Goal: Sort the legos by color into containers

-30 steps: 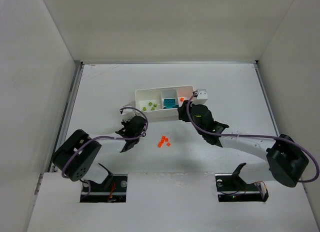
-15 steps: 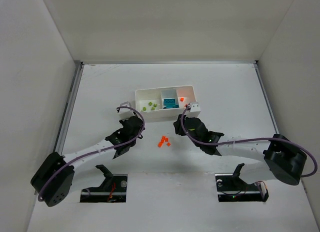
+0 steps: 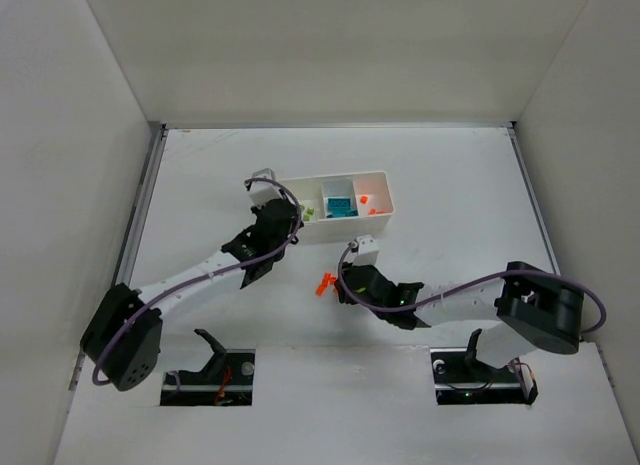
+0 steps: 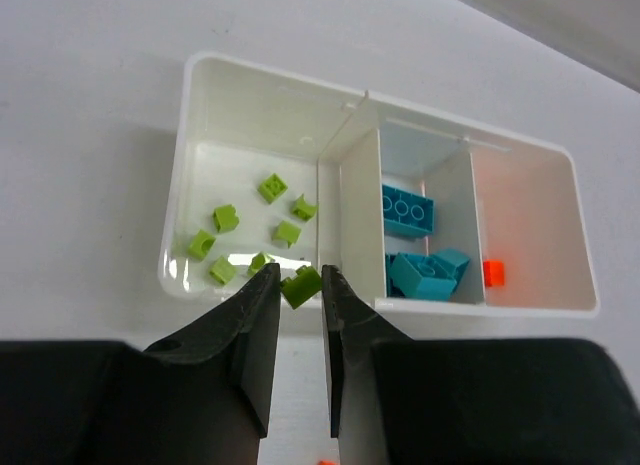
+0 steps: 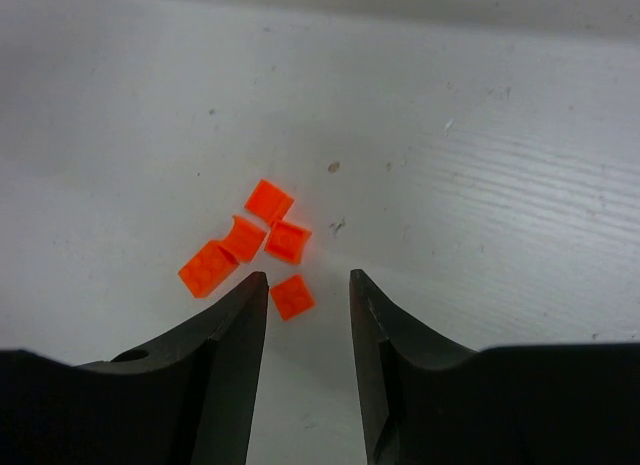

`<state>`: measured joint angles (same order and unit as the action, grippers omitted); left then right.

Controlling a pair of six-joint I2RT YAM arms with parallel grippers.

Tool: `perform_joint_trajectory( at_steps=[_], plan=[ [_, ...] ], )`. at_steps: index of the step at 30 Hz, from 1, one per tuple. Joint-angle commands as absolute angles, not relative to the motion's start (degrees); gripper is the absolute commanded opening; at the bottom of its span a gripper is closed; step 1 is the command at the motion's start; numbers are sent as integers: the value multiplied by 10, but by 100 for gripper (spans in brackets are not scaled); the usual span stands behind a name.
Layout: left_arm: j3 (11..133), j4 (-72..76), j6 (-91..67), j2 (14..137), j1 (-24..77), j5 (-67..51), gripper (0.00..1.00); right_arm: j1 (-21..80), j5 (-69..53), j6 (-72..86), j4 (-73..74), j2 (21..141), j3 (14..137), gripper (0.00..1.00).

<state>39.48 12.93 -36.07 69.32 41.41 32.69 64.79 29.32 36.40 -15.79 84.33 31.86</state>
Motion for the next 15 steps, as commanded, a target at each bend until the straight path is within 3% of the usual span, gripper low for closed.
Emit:
perform_joint_trajectory(
  at_steps=[1,7,12,15],
  plan=[
    [436,174,-337,740,389,303,13,669,311,387,-164,859,316,45],
    [476,199,-339,819,347,277,19,686,320,395,-154,879,323,46],
    [501,192,-335,853,333,257,39,696,340,395,-131,889,335,48],
    [493,193,-335,843,336,257,44,698,355,388,-116,894,342,48]
  ],
)
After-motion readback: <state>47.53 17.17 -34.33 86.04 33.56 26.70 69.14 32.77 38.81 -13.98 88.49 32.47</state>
